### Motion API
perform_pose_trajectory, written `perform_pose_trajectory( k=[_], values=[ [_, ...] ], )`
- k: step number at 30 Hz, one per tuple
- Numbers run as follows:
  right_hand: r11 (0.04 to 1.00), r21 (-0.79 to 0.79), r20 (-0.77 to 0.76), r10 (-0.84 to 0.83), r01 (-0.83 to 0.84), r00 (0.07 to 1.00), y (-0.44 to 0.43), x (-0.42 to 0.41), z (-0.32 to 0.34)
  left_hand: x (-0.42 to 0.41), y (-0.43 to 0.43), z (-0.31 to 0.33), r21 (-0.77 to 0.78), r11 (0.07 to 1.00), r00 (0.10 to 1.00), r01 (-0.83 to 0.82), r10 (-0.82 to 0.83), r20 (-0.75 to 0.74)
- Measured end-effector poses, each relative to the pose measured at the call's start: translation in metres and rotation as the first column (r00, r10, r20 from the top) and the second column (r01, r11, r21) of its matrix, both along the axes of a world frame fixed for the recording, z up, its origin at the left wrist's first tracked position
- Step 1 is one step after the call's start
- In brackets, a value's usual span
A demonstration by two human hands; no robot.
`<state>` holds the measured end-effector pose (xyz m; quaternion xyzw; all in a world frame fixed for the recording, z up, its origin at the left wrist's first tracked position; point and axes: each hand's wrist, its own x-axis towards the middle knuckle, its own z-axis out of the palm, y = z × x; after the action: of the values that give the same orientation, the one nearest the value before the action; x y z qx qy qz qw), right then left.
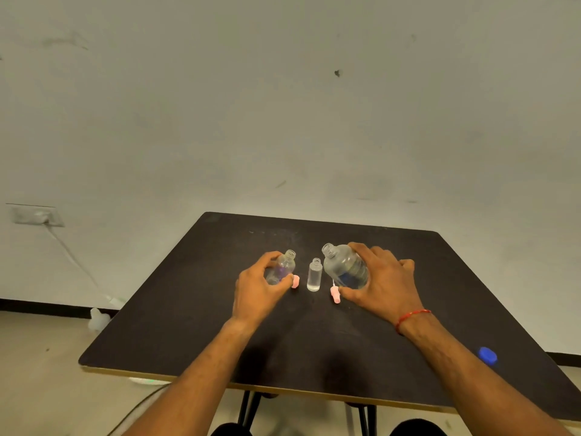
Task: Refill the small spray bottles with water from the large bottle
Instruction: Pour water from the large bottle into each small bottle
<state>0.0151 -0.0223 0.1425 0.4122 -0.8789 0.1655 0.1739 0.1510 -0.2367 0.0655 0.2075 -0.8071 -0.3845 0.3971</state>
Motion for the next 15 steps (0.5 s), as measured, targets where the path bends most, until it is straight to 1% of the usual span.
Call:
perform_pose_trajectory(
  k=[5,15],
  values=[
    [0.995,0.092,-0.037,0.027,-0.023,0.999,-0.016,0.003,0.008,0.010,0.009,0.006,0.001,0.999,0.998,0.041,-0.041,-0.042],
    [0.985,0.164,-0.122,0.076,-0.056,0.990,-0.029,0.013,0.016,0.025,0.012,0.015,-0.026,0.999,0.999,0.038,-0.039,-0.037]
  ],
)
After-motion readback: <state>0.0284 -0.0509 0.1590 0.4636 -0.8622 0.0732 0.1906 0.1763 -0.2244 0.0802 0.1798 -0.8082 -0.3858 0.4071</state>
